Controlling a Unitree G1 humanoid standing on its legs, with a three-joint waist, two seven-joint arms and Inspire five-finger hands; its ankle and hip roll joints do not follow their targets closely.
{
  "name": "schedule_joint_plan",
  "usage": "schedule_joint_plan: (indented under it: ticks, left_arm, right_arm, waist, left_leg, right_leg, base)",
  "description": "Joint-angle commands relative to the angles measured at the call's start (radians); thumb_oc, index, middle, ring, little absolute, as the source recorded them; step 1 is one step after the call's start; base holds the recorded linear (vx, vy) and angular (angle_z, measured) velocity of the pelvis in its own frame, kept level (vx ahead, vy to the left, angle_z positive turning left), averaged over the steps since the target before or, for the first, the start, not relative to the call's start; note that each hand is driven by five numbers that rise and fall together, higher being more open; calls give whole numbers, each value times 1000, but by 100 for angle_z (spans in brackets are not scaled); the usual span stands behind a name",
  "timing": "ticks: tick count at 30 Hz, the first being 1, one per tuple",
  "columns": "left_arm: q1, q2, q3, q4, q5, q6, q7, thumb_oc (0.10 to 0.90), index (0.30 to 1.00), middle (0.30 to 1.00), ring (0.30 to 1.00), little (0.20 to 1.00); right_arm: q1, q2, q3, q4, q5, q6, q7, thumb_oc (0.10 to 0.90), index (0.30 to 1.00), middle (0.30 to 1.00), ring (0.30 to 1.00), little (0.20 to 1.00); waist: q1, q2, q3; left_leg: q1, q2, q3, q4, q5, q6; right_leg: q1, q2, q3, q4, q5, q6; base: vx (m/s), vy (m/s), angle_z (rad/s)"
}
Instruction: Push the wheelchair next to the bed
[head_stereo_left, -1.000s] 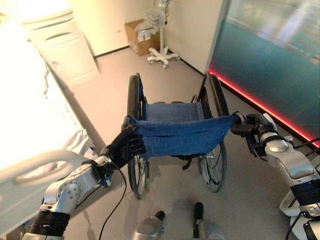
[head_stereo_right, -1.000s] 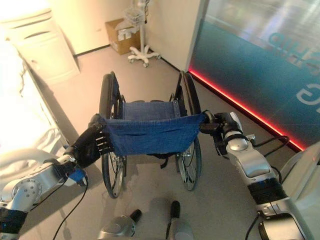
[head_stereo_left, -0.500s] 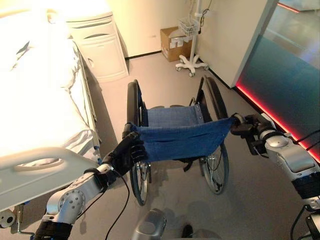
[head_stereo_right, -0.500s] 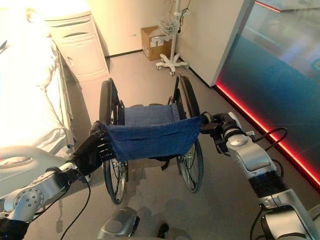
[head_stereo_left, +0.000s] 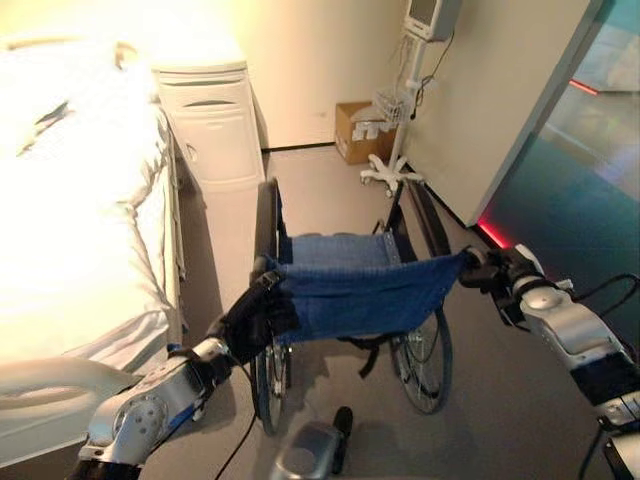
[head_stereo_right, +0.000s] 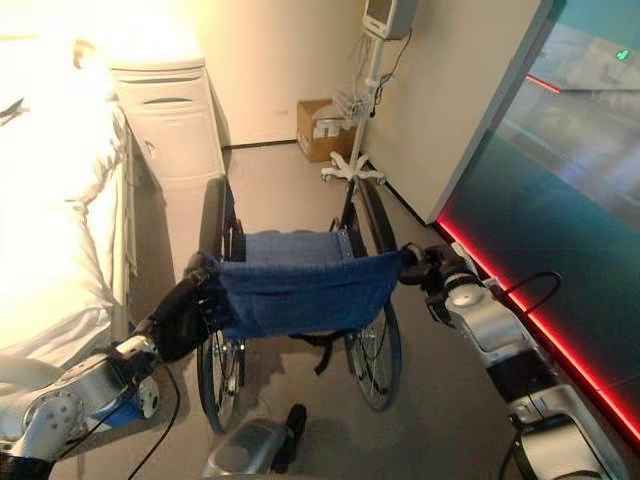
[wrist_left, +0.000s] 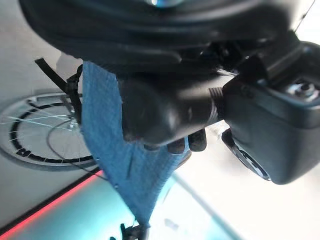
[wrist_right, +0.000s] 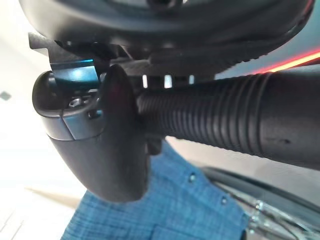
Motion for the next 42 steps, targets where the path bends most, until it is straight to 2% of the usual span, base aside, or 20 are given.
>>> schedule_joint_plan:
  ticks: [1, 4, 6, 7, 9, 10, 14, 19, 24, 26, 28, 29, 30, 31, 34, 37, 38, 39, 40, 42]
  left_arm:
    - [-133, 47, 55, -18, 33, -121, -26, 400, 300, 300, 300, 300]
    - [-153, 72, 31, -6, 5, -122, -37, 400, 300, 300, 300, 300]
    - [-154, 96, 32, -6, -21, -130, -47, 400, 300, 300, 300, 300]
    - [-163, 111, 33, -3, -38, -131, -54, 400, 300, 300, 300, 300]
    - [-179, 142, 33, 14, -70, -150, -64, 400, 300, 300, 300, 300]
    - [-188, 146, 25, 18, -78, -165, -65, 400, 300, 300, 300, 300]
    - [-226, 125, -16, -9, -67, -195, -38, 400, 300, 300, 300, 300]
    - [-210, 117, -11, -26, -41, -199, -34, 400, 300, 300, 300, 300]
    - [-168, 91, 8, -44, -21, -180, -66, 400, 300, 300, 300, 300]
    - [-151, 88, 34, -64, -44, -163, -38, 400, 300, 300, 300, 300]
    - [-142, 86, 50, -75, -56, -156, -16, 400, 300, 300, 300, 300]
    - [-128, 79, 69, -82, -63, -150, -6, 400, 300, 300, 300, 300]
    - [-126, 77, 71, -82, -63, -150, -6, 400, 300, 300, 300, 300]
    - [-116, 68, 79, -82, -61, -154, -1, 400, 300, 300, 300, 300]
    - [-107, 52, 88, -74, -48, -164, 4, 400, 300, 300, 300, 300]
    - [-104, 48, 99, -49, -36, -183, -5, 400, 300, 300, 300, 300]
    - [-99, 62, 113, -47, -54, -187, -5, 400, 300, 300, 300, 300]
    - [-97, 62, 114, -47, -57, -187, -4, 400, 300, 300, 300, 300]
    - [-96, 55, 109, -43, -49, -188, -11, 400, 300, 300, 300, 300]
    - [-94, 31, 92, -36, -18, -188, -27, 400, 300, 300, 300, 300]
  right_arm:
    - [-137, 52, 55, -97, 3, -198, 89, 400, 300, 300, 300, 300]
    - [-110, 29, 46, -129, 15, -191, 70, 400, 300, 300, 300, 300]
    - [-82, 9, 25, -156, 3, -190, 76, 400, 300, 300, 300, 300]
    - [-73, -4, 13, -164, 1, -191, 75, 400, 300, 300, 300, 300]
    - [-77, -31, -8, -164, 4, -200, 86, 400, 300, 300, 300, 300]
    - [-85, -45, -12, -160, 6, -207, 87, 400, 300, 300, 300, 300]
    - [-134, -95, -12, -174, 29, -196, 80, 400, 300, 300, 300, 300]
    - [-203, -112, -21, -209, 65, -122, 90, 400, 300, 300, 300, 300]
    - [-233, -102, 1, -172, 72, -106, 77, 400, 300, 300, 300, 300]
    - [-246, -113, 19, -178, 79, -97, 93, 400, 300, 300, 300, 300]
    - [-253, -117, 27, -179, 81, -96, 105, 400, 300, 300, 300, 300]
    - [-254, -121, 31, -183, 74, -94, 116, 400, 300, 300, 300, 300]
    - [-253, -122, 33, -184, 74, -96, 114, 400, 300, 300, 300, 300]
    - [-255, -124, 45, -196, 74, -93, 105, 400, 300, 300, 300, 300]
    - [-259, -120, 49, -227, 85, -72, 88, 400, 300, 300, 300, 300]
    - [-249, -104, 40, -247, 59, -58, 102, 400, 300, 300, 300, 300]
    - [-258, -89, 49, -249, 47, -46, 102, 400, 300, 300, 300, 300]
    - [-261, -83, 52, -242, 44, -47, 103, 400, 300, 300, 300, 300]
    - [-262, -68, 57, -224, 32, -50, 98, 400, 300, 300, 300, 300]
    - [-255, -50, 59, -197, 21, -62, 84, 400, 300, 300, 300, 300]
  waist:
    - [31, -21, -106]
    - [-7, -24, -128]
    - [-23, -31, -132]
    - [-31, -31, -129]
    - [-47, -15, -111]
    - [-57, -15, -96]
    - [-119, -20, -39]
    - [-127, -32, -22]
    - [-105, -48, -50]
    - [-109, -53, -72]
    - [-109, -55, -80]
    - [-106, -52, -81]
    - [-105, -54, -78]
    - [-103, -67, -59]
    - [-103, -64, -35]
    - [-96, -51, -19]
    - [-86, -33, -20]
    - [-83, -29, -20]
    - [-74, -14, -20]
    - [-60, -1, -15]
  left_leg:
    - [47, -60, -100, -186, 124, 41]
    - [67, -66, -139, -161, 100, 45]
    - [62, -91, -148, -136, 79, 53]
    - [67, -102, -152, -108, 61, 59]
    - [69, -96, -177, -65, 32, 44]
    - [75, -99, -189, -28, 7, 39]
    - [158, -93, -274, 22, -136, 26]
    - [231, -37, -360, 65, -222, 8]
    - [246, 17, -402, 111, -177, -23]
    - [267, 66, -405, 108, -64, -64]
    - [254, 80, -391, 143, 1, -78]
    - [206, 90, -361, 237, 65, -89]
    - [190, 89, -349, 270, 78, -90]
    - [103, 65, -289, 462, 115, -92]
    - [6, 32, -242, 597, 97, -80]
    - [-17, 3, -222, 514, 61, -66]
    - [3, 7, -198, 303, 75, -63]
    - [12, 14, -190, 249, 85, -64]
    - [14, 32, -163, 100, 135, -78]
    - [-18, 41, -140, -2, 181, -93]
  right_leg:
    - [-27, 123, -25, 27, 497, 25]
    - [-121, 151, 37, 60, 571, 39]
    - [-134, 116, 46, -22, 525, 21]
    - [-149, 37, 20, -149, 447, -18]
    - [-172, -13, -4, -323, 343, -63]
    - [-191, -40, 6, -430, 340, -78]
    - [-350, -145, 87, -675, 484, -33]
    - [-381, -178, 124, -770, 540, 3]
    - [-342, -155, 112, -678, 494, 2]
    - [-332, -137, 78, -645, 468, -38]
    - [-313, -121, 60, -646, 451, -61]
    - [-273, -100, 41, -658, 427, -88]
    - [-264, -99, 35, -659, 423, -95]
    - [-229, -95, 8, -660, 408, -126]
    - [-203, -71, -11, -647, 394, -154]
    - [-177, -41, -6, -640, 379, -156]
    - [-150, -4, -3, -638, 353, -155]
    - [-141, 4, -6, -638, 345, -156]
    - [-111, 28, -21, -641, 323, -162]
    - [-71, 52, -35, -652, 302, -169]
  base:
    - [332, 5, 29]
    - [344, 6, 31]
    - [348, 16, 42]
    - [189, -4, 45]
    - [244, -99, 59]
    - [245, -181, 53]
    - [284, -249, 90]
    - [423, -318, 77]
    - [353, -294, 83]
    - [337, -272, 76]
    - [255, -224, 45]
    - [191, -191, 19]
    - [306, -371, 11]
    - [191, -275, 13]
    - [224, -231, 26]
    - [251, -90, 18]
    - [311, -56, 12]
    - [433, -49, 11]
    - [349, -30, 5]
    - [421, -36, -7]
